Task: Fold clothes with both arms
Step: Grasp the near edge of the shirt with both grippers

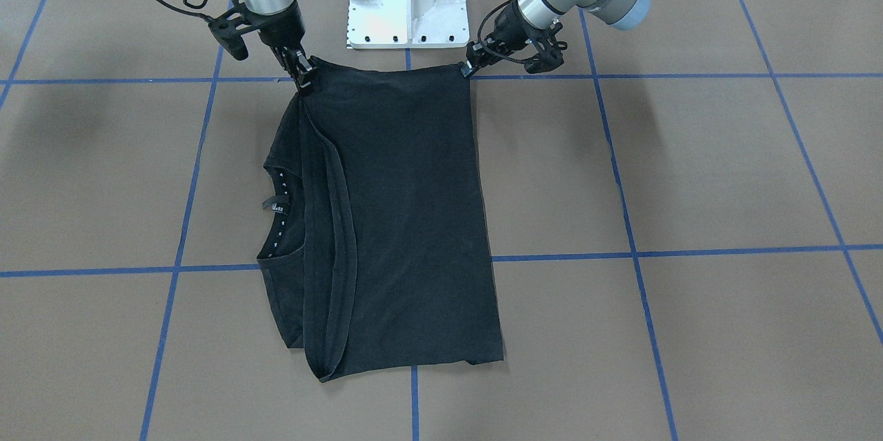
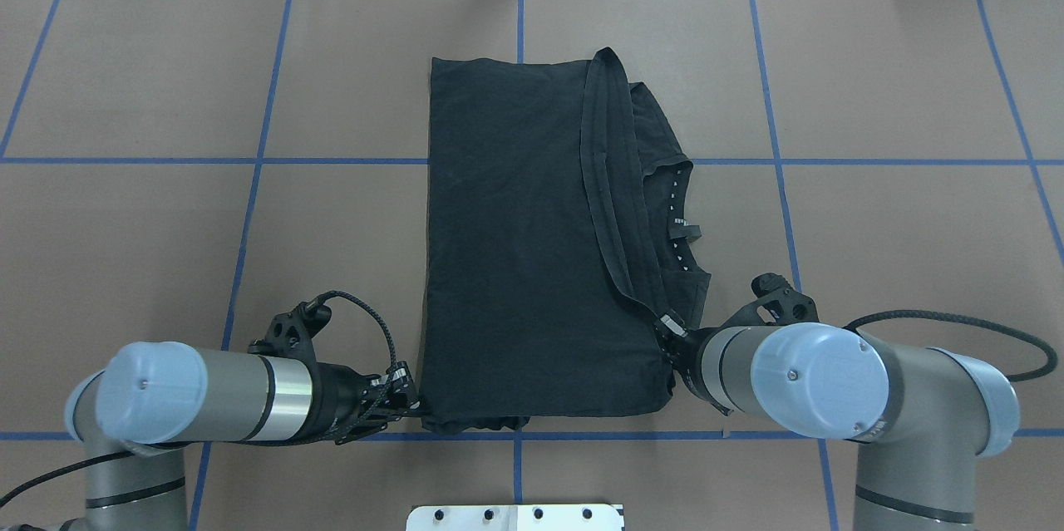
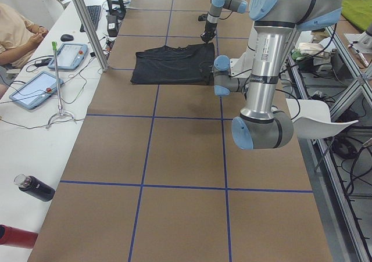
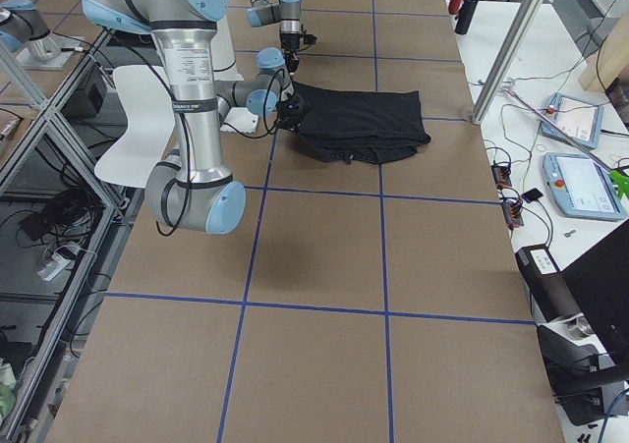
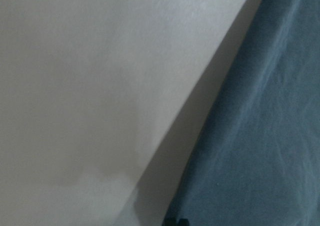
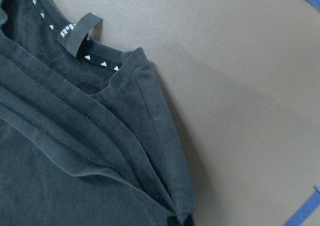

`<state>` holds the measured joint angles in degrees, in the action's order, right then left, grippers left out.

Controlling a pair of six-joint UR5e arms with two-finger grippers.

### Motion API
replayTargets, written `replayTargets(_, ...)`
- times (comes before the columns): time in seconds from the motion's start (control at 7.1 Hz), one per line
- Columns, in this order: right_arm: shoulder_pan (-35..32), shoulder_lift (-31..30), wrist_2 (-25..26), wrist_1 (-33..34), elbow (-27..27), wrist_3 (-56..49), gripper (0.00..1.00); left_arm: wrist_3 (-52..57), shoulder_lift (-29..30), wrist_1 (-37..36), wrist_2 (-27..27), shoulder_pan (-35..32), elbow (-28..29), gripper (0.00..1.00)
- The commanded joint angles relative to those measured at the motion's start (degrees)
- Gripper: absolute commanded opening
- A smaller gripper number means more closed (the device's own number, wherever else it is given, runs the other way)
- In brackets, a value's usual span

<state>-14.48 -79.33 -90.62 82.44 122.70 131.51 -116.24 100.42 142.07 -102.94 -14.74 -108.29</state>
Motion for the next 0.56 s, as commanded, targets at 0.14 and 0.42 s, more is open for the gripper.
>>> replayTargets(0.14, 1.0, -2.6, -8.0, 0.0, 6.7, 0.1, 0.0, -0.6, -3.5, 0.0, -1.3, -0.2, -7.7, 0.0)
replayTargets(0.42, -2.2, -2.1, -10.3, 0.0, 8.5, 0.0, 0.0, -0.4, -3.2, -0.3, -4.0, -4.4, -11.5, 0.0)
